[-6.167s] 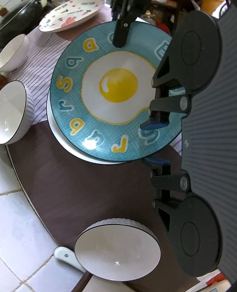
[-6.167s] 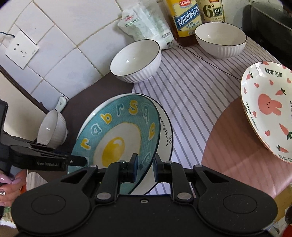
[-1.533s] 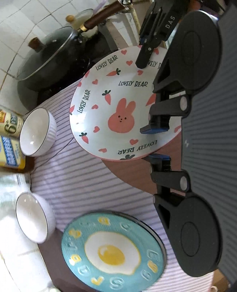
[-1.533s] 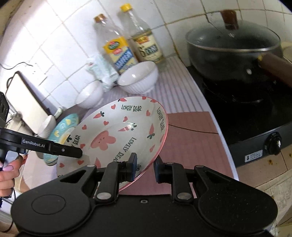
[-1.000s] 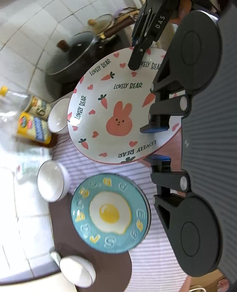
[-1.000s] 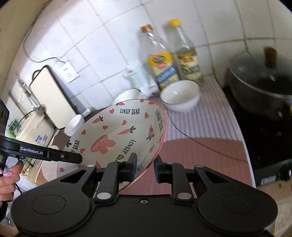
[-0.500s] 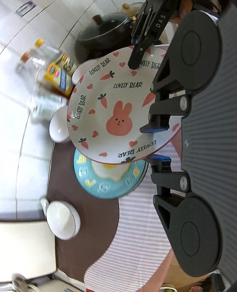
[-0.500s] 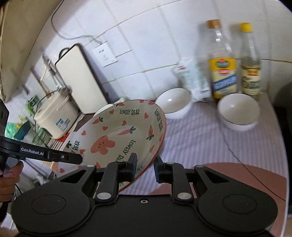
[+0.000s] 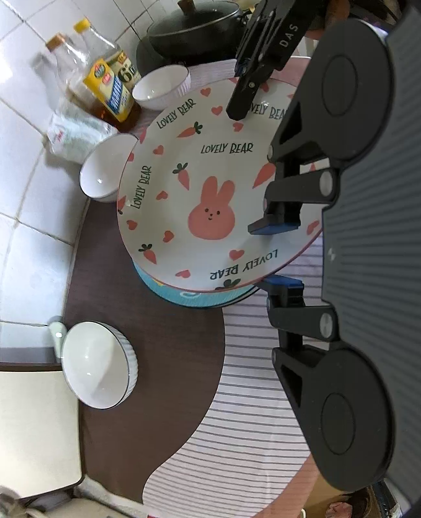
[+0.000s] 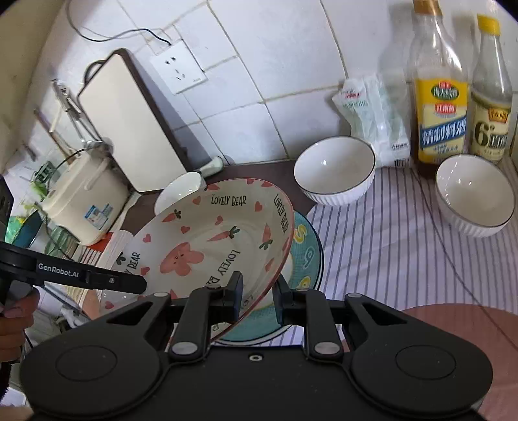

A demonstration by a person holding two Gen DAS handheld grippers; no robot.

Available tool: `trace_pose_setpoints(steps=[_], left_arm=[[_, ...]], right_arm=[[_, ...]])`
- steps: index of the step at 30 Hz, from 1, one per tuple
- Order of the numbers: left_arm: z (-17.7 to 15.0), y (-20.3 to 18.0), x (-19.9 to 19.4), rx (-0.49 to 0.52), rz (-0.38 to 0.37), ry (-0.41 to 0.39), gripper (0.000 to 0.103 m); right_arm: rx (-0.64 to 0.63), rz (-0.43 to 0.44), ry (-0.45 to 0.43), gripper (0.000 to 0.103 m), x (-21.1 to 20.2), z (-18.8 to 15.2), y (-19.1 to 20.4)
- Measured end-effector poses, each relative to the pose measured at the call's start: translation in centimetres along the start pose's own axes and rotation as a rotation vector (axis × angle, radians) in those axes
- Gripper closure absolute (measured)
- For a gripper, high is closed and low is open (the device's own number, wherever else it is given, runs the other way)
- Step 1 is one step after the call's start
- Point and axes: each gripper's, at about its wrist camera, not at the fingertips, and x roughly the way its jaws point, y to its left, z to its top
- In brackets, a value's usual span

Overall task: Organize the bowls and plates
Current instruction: 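Carry the pink bunny plate onto the blue egg plate and lower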

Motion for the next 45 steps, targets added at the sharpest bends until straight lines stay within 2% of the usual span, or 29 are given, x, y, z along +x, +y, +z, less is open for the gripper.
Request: trace_pose_setpoints(steps=[4, 14, 19, 24, 27, 31, 35, 39, 41, 45], left_arm=[[0.9, 1.6, 1.6, 0.005, -0.008, 0.065, 0.079], [2.2, 1.6, 5.2, 0.147, 0.050, 0.137, 0.078], [2.9, 2.0, 6.5, 0.164, 0.026, 0.175, 0.078], [3.7, 2.1, 6.8, 0.161, 0.011, 0.186, 0.078], [4.0, 2.0, 7.3, 0.173, 0.034, 0.209, 0.078], [4.0, 1.7, 7.5, 0.195, 0.088, 0.206, 0.079], [3.5, 0.5, 7.8, 0.269, 0.108, 0.198, 0.079], [3.0, -0.1, 8.3, 0.312, 0.138, 0.193, 0.080], [2.9, 0.0, 8.2, 0.312, 0.137, 0.190, 0.082], [3.1, 0.2, 7.8, 0.297, 0.133, 0.173, 0.082]], right_arm=[[0.037, -0.015, 0.016, 0.079, 1.9, -0.2, 0.1], [0.156, -0.074, 0.025, 0.079, 4.9, -3.6, 0.3], [0.205, -0.115, 0.029, 0.079, 5.9, -3.9, 0.1], [0.158, -0.233, 0.013, 0.079, 5.8, -3.3, 1.7], [0.169, -0.239, 0.026, 0.079, 6.2, -2.9, 1.5], [0.113, -0.288, 0.039, 0.079, 6.6, -2.6, 2.7], [0.015, -0.377, 0.024, 0.078, 6.7, -2.2, 4.4], [0.029, -0.389, 0.025, 0.079, 6.7, -2.3, 3.8], [0.009, -0.414, 0.024, 0.077, 7.0, -2.6, 4.1], [0.027, -0.412, 0.022, 0.076, 7.1, -2.8, 4.1]])
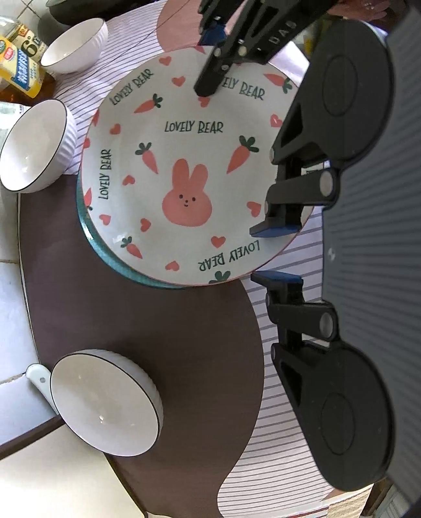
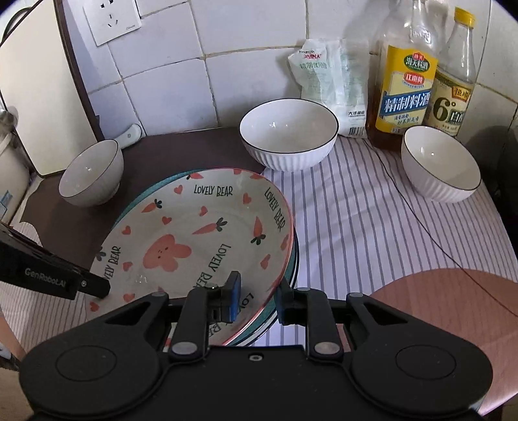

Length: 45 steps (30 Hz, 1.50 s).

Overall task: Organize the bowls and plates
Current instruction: 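Carry the pink bunny plate onto the blue egg plate and lower, then open the right tool off the bunny plate rim and withdraw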

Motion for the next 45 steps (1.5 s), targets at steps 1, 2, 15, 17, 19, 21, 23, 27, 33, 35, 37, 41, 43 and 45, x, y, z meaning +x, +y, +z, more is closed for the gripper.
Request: trace_pose_setpoints(steps=[1, 2, 15, 17, 19, 21, 23, 27, 33, 35, 37, 41, 43, 45], left_arm=[[0.0, 0.2, 0.0, -0.007, -0.010, -0.004, 0.082], [0.0, 0.2, 0.0, -0.015, -0.018, -0.006, 0.082], [-2.2, 1.6, -4.6, -0.050, -0.058, -0.095, 0.082], [-2.6, 2.1, -6.0, -0.052, -0.062, -0.112, 0.082], [-3.0, 2.6, -7.3, -0.053, -0.065, -0.124, 0.081], [-3.6, 3.3, -8.6, -0.056, -0.058, -0.135, 0.078], [-4.1, 4.0, -9.8, -0.064, -0.049, -0.147, 0.072], [-5.1, 5.4, -11.8, -0.079, -0.037, -0.178, 0.064], [-6.3, 7.3, -14.2, -0.129, -0.011, -0.217, 0.058], [-6.6, 7.8, -14.9, -0.145, -0.002, -0.226, 0.055], [-6.7, 8.3, -15.4, -0.157, 0.008, -0.236, 0.052], [-7.0, 9.4, -16.3, -0.186, 0.003, -0.254, 0.047], [-7.0, 10.1, -16.5, -0.202, -0.007, -0.267, 0.042], [-7.0, 11.0, -16.6, -0.218, -0.019, -0.288, 0.038]], right_arm=[[-0.011, -0.006, 0.002, 0.073, 0.0, -0.1, 0.2], [-0.034, -0.019, 0.005, 0.068, 0.2, -0.2, 0.5], [-0.174, -0.072, -0.081, 0.065, -3.0, -1.1, 2.2], [-0.191, -0.050, -0.097, 0.065, -4.2, -0.7, 2.7], [-0.184, -0.008, -0.114, 0.063, -5.6, -0.1, 3.0], [-0.183, 0.027, -0.125, 0.061, -6.8, 0.4, 3.4], [-0.207, 0.054, -0.142, 0.058, -8.1, 1.0, 4.2], [-0.272, 0.111, -0.170, 0.052, -10.4, 2.0, 6.3], [-0.378, 0.211, -0.205, 0.041, -12.3, 3.9, 9.2], [-0.416, 0.236, -0.213, 0.038, -12.6, 4.4, 10.1], [-0.451, 0.262, -0.220, 0.036, -12.7, 4.8, 10.9], [-0.486, 0.321, -0.215, 0.031, -12.3, 5.5, 12.0], [-0.498, 0.348, -0.219, 0.027, -11.8, 5.7, 12.6], [-0.499, 0.377, -0.224, 0.017, -11.1, 5.9, 13.1]])
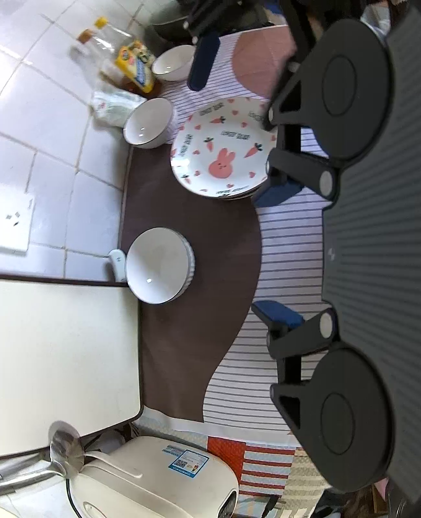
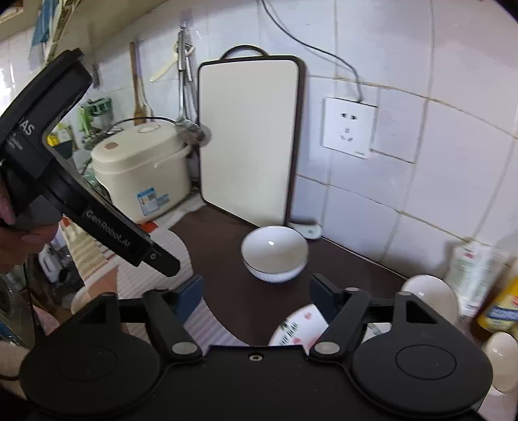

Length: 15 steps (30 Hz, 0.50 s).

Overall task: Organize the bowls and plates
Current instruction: 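Open the right tool off the bunny plate rim and withdraw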

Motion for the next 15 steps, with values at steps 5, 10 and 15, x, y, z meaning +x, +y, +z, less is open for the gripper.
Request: trace_pose_setpoints(steps=[5, 10, 15], left_arm=[[1.0, 2.1, 1.6, -0.038, -0.029, -0.037, 0.027], [2.3, 4.1, 4.8, -0.084, -0.046, -0.088, 0.017], [3.8, 6.3, 9.4, -0.135, -0.060, -0.094, 0.015]], right_arm=[[0.031, 0.042, -0.024, 0.007, 4.1, -0.2, -0.8], [0.077, -0.032, 0.000, 0.007, 9.9, -0.9, -1.7], [0.138, -0.083, 0.045, 0.006, 15.5, -1.4, -1.9]])
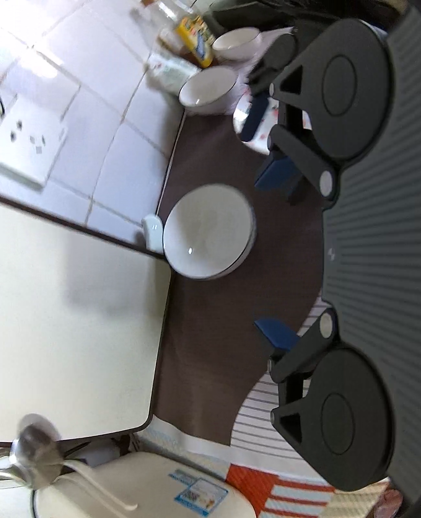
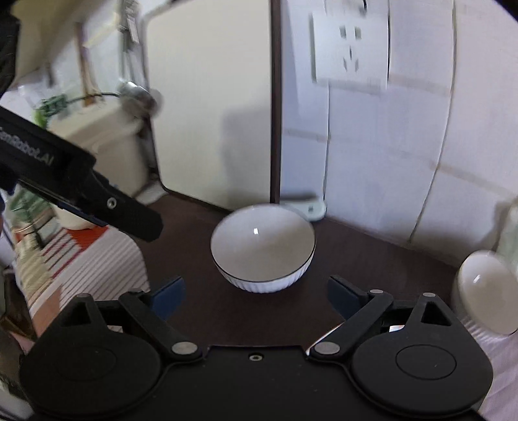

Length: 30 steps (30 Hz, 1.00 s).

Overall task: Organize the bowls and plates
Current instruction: 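Open the right tool off the bunny plate rim and withdraw, then grasp the rim of the white bowl on the dark mat with the left tool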

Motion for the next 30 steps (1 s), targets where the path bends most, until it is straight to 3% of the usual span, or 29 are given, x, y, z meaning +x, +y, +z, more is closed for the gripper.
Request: trace_pose_setpoints(steps=[5, 12, 13, 15, 17, 20, 22, 30], left_arm=[[1.3, 1.8, 4.6, -0.054, -0.005, 0.032, 0.015], [3.2, 2.4, 9.3, -0.041, -0.004, 0.075, 0.021], [3.3, 2.4, 9.7, -0.037, -0.009, 0.076, 0.025], [3.7, 2.4, 10.7, -0.040, -0.027, 0.084, 0.043], [4.0, 2.3, 11.6, -0.062, -0.038, 0.107, 0.068], [4.4, 2.1, 12.5, -0.063, -0.019, 0.118, 0.091], [4.4, 1.8, 12.8, -0.041, 0.011, 0.118, 0.095], [3.5, 1.0, 10.7, -0.020, 0.053, 0.131, 0.095]], right_arm=[[0.040, -0.019, 0.081, 0.006, 4.6, 0.0, 0.1], [-0.030, -0.068, 0.179, 0.006, 9.2, 0.7, 0.6], [-0.027, -0.071, 0.185, 0.007, 9.6, 0.9, 0.5], [-0.016, -0.071, 0.186, 0.006, 10.2, 1.4, 0.2], [-0.018, -0.042, 0.196, 0.006, 10.6, 1.8, -0.1], [-0.044, -0.032, 0.193, 0.004, 11.1, 2.0, -0.1], [-0.056, -0.029, 0.185, 0.004, 11.4, 2.0, -0.3], [-0.045, 0.019, 0.169, 0.004, 10.4, 1.7, 0.0]])
